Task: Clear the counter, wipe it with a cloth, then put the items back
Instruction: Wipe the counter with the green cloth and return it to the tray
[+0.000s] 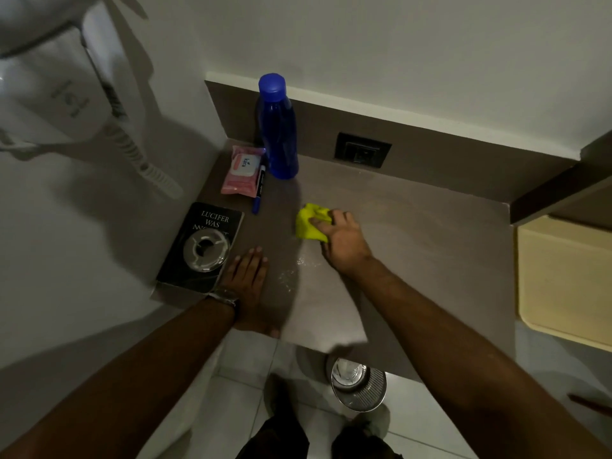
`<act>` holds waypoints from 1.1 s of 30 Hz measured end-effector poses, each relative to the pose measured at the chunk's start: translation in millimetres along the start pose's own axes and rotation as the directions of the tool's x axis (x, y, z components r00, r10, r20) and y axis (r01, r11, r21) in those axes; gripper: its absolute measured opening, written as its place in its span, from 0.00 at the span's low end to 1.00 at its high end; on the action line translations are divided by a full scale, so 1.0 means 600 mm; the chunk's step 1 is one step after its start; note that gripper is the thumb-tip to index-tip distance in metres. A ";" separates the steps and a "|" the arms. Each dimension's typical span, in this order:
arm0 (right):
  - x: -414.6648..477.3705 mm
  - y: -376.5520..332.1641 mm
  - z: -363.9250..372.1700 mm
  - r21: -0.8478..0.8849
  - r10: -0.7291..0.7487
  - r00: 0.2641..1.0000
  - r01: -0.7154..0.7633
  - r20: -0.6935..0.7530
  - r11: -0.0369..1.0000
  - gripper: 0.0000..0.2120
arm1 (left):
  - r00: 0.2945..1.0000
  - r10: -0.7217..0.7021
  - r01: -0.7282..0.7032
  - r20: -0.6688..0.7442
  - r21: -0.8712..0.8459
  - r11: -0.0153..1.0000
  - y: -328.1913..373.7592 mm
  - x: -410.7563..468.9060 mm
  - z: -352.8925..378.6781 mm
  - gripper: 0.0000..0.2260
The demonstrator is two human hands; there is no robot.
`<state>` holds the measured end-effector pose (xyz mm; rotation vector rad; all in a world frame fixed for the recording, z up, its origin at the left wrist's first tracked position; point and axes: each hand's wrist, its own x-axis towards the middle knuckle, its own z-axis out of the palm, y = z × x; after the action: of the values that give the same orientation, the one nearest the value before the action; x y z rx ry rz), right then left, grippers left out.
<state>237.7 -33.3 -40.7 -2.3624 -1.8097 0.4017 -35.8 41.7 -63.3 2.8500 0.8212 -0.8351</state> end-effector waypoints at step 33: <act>-0.169 0.034 0.039 -0.183 -0.475 0.877 0.480 0.074 0.858 0.34 | 0.991 0.008 -0.025 -0.136 -0.128 0.991 -0.004 -0.004 0.019 0.75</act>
<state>225.2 -137.6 -55.4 -1.9064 -2.4522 0.1953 -44.2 40.4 -71.3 2.8179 0.8321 -0.5688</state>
